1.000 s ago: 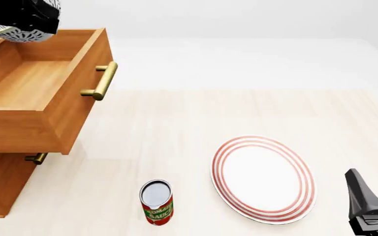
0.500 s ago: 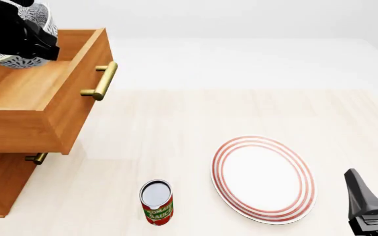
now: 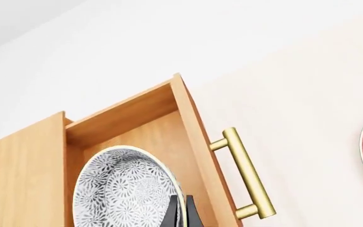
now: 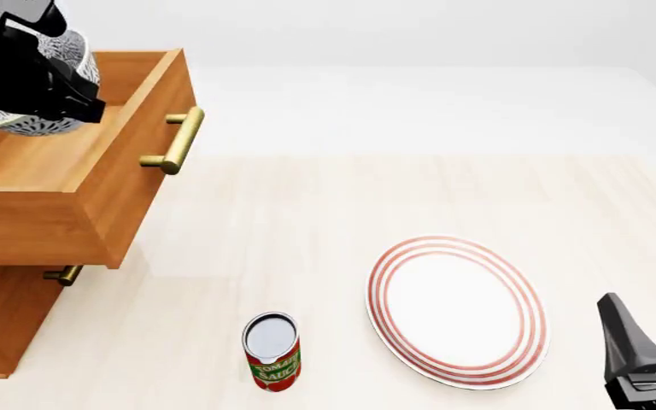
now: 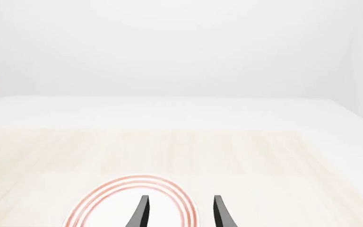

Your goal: Put the bowl in the top drawer of the cabinet.

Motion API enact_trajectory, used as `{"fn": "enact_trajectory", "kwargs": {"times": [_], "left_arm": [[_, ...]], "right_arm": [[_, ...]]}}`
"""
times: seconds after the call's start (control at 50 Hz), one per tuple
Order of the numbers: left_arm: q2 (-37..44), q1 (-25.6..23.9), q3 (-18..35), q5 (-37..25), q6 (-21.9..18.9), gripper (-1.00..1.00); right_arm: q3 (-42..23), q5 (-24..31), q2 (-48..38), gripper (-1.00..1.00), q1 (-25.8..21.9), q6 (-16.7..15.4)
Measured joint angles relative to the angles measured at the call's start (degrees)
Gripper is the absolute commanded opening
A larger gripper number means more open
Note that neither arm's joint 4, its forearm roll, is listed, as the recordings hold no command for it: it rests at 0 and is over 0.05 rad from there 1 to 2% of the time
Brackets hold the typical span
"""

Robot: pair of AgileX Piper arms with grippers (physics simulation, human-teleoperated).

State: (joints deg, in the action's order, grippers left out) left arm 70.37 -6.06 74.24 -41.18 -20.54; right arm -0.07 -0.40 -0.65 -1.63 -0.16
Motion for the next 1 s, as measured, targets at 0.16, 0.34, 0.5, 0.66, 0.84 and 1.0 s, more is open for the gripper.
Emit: {"fn": "enact_trajectory", "kwargs": {"times": [0.16, 0.34, 0.5, 0.66, 0.84, 1.0], "left_arm": [[-0.01, 0.72, -0.24, 0.19, -0.46, -1.00], [0.23, 1.05, -1.37, 1.23, -0.40, -1.00], [0.48, 1.62, -2.87, 2.37, -0.28, -1.00], [0.49, 2.70, -4.38, 3.40, -0.49, -1.00], [0.54, 3.54, -5.35, 4.38, -0.65, -1.00], [1.09, 3.41, -4.82, 4.81, 1.01, 1.00]], "right_arm": [[0.00, -0.04, -0.04, 1.00, 0.00, 0.00], [0.01, -0.05, -0.05, 1.00, 0.00, 0.00], [0.00, -0.04, -0.04, 1.00, 0.00, 0.00], [0.00, -0.04, -0.04, 1.00, 0.00, 0.00], [0.00, -0.04, -0.05, 1.00, 0.00, 0.00], [0.00, -0.04, -0.05, 1.00, 0.00, 0.00]]}}
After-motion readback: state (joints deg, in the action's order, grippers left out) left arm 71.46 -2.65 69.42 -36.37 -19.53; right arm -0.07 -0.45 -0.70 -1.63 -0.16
